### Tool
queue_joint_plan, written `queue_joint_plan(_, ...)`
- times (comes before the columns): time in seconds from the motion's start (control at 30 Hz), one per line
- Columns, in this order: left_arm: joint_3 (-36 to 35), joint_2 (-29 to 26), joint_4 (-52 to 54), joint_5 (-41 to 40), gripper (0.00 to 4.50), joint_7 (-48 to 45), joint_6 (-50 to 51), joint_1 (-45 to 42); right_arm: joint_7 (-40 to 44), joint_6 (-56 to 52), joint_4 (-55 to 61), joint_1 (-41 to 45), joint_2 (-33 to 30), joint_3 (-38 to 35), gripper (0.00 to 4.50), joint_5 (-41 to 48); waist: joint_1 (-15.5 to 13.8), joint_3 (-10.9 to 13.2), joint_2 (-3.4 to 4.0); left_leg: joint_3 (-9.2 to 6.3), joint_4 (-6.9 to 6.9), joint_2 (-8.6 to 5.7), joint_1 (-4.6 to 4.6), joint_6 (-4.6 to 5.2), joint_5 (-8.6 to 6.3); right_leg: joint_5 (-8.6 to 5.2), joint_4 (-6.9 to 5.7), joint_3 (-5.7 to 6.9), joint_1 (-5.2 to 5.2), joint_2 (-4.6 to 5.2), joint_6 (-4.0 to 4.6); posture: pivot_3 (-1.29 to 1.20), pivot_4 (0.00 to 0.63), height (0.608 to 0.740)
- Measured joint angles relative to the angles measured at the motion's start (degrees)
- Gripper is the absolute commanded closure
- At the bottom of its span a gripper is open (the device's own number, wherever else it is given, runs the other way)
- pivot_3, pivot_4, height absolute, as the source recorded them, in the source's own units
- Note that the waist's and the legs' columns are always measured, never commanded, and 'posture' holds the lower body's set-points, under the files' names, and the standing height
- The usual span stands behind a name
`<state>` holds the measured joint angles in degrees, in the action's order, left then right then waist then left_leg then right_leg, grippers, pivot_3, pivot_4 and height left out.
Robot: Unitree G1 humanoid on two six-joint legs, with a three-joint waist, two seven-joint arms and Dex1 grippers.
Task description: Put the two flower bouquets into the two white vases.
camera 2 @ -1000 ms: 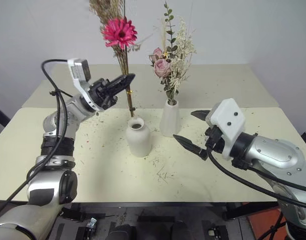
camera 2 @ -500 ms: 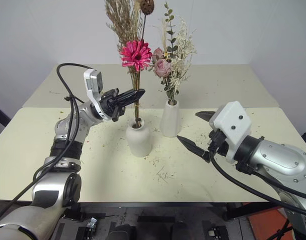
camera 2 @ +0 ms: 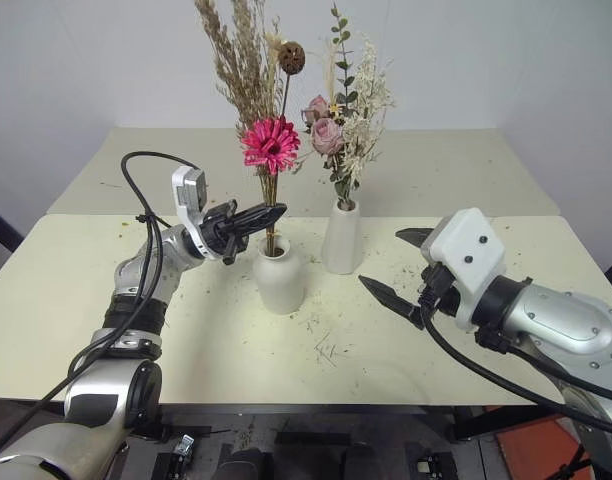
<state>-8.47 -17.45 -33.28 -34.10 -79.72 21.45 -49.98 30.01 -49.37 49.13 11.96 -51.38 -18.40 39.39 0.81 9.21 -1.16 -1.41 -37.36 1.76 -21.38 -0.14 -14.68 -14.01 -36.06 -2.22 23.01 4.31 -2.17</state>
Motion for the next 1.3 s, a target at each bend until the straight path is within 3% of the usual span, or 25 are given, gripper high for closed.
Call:
queue_joint_plan(0.33,1.3,-1.2,2.9,1.3,0.43,-1.6,-1.5,2.9,0.9,0.4,-0.2,-0.4,-0.1,0.0,0.0,-0.5,0.1,0.0,0.0,-0.01,-0.01,0.01,0.02,0.01,0.0,0.0,-0.01,-0.01,0.0,-0.02,0.0,0.0,0.15,0.74)
queue_joint_plan(0.4,1.9,-2.5,3.6,2.4,0.03,-1.0,-1.5,3.3,1.1,0.5,-0.4,-0.7,-0.1,0.0,0.0,-1.0,0.1,0.0,0.0,0.0,-0.01,0.01,0.01,0.01,0.0,0.0,-0.01,-0.01,0.0,-0.02,0.0,0.0,0.15,0.74)
queue_joint_plan(0.73,2.7,-11.6,8.3,5.2,0.03,1.3,0.1,9.6,2.3,1.6,-1.8,-1.3,-0.1,0.4,0.0,-2.3,0.1,0.0,0.02,0.0,-0.01,0.04,0.04,0.01,0.0,0.0,-0.02,-0.02,0.0,-0.01,0.0,0.0,0.15,0.74)
queue_joint_plan(0.97,-0.8,-19.2,17.1,4.9,0.03,3.8,-0.1,16.0,4.2,2.4,-3.2,-2.3,-0.6,0.1,0.0,-2.6,0.1,0.0,0.03,0.03,0.02,0.1,0.05,0.02,-0.01,-0.01,-0.01,-0.03,0.02,-0.03,0.01,0.0,0.15,0.74)
queue_joint_plan(1.3,-8.3,-32.0,29.1,4.5,0.03,7.4,1.6,23.9,16.1,7.4,-9.2,-10.8,-5.5,-13.2,0.0,-3.3,-0.2,0.0,0.03,0.08,0.04,0.11,0.24,0.03,-0.03,-0.03,0.0,0.0,-0.18,0.0,-0.01,0.0,0.15,0.74)
